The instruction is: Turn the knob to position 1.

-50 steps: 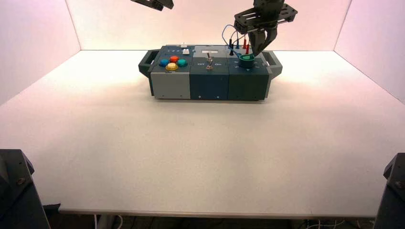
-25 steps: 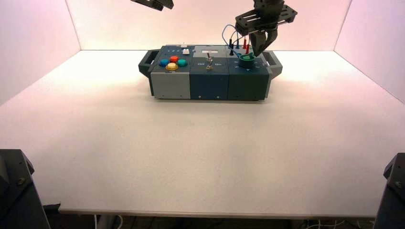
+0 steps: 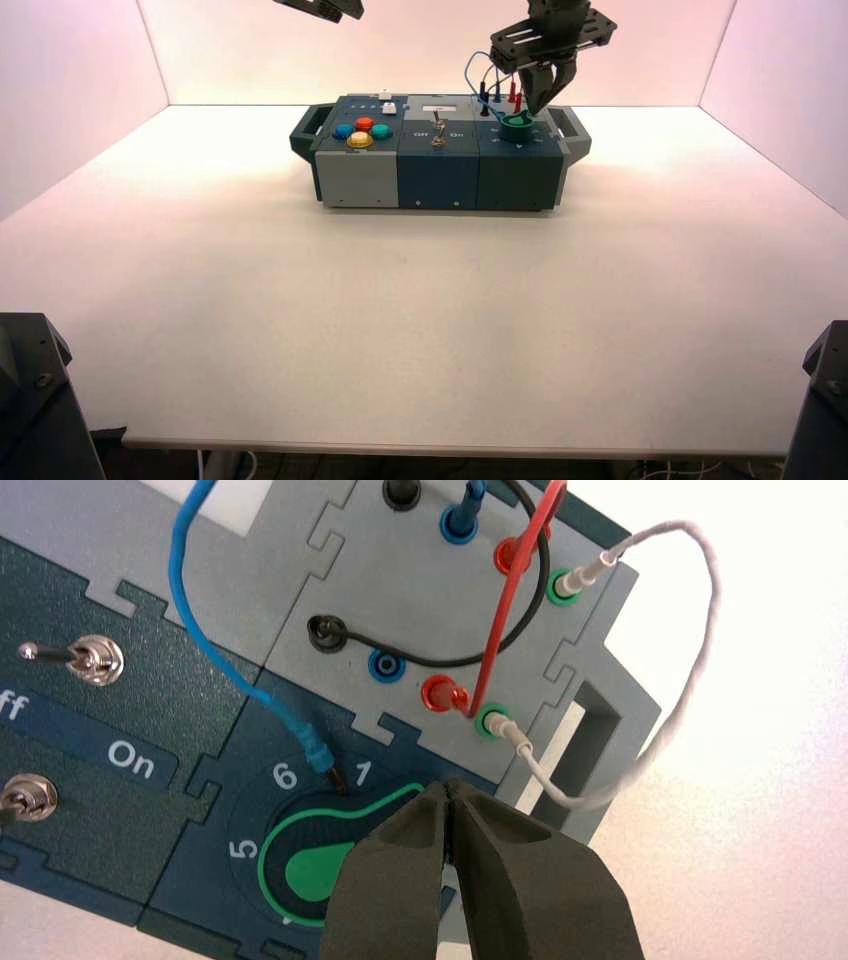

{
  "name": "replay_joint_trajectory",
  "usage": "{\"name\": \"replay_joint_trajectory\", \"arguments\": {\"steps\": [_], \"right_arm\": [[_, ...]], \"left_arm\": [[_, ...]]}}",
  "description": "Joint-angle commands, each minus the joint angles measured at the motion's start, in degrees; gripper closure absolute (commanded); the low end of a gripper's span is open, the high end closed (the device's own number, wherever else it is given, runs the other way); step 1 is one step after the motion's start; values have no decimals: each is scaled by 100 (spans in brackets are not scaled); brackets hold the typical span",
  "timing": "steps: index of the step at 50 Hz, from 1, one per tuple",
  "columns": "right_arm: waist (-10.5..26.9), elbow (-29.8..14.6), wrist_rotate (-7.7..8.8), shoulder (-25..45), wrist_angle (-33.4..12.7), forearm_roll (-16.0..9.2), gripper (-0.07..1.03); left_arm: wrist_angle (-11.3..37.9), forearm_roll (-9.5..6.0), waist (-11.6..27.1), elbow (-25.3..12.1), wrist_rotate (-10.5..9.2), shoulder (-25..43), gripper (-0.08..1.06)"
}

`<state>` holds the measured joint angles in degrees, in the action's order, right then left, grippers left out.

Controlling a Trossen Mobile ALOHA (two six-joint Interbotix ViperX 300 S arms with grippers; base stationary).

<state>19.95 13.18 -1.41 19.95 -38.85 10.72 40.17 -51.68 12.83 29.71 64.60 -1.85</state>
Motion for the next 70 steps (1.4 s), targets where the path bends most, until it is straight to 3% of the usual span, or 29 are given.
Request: {"name": "replay_joint_trajectory", "arguments": {"steps": [1,45,51,70], "right_arm": [[-18,-185,18,-114,26,0,99],[70,-211,62,-132,-44,-185,99],[70,-211,62,-132,-62,-334,99],[114,-220,62,-149,-62,-352,99]], "left_arm": [[-26,-44,18,-70,44,-114,39],[-70,-44,79,-62,44,-97,39],[-70,-53,79,-70,44,-105,39],[-70,-44,79,-62,44,-114,39]]}}
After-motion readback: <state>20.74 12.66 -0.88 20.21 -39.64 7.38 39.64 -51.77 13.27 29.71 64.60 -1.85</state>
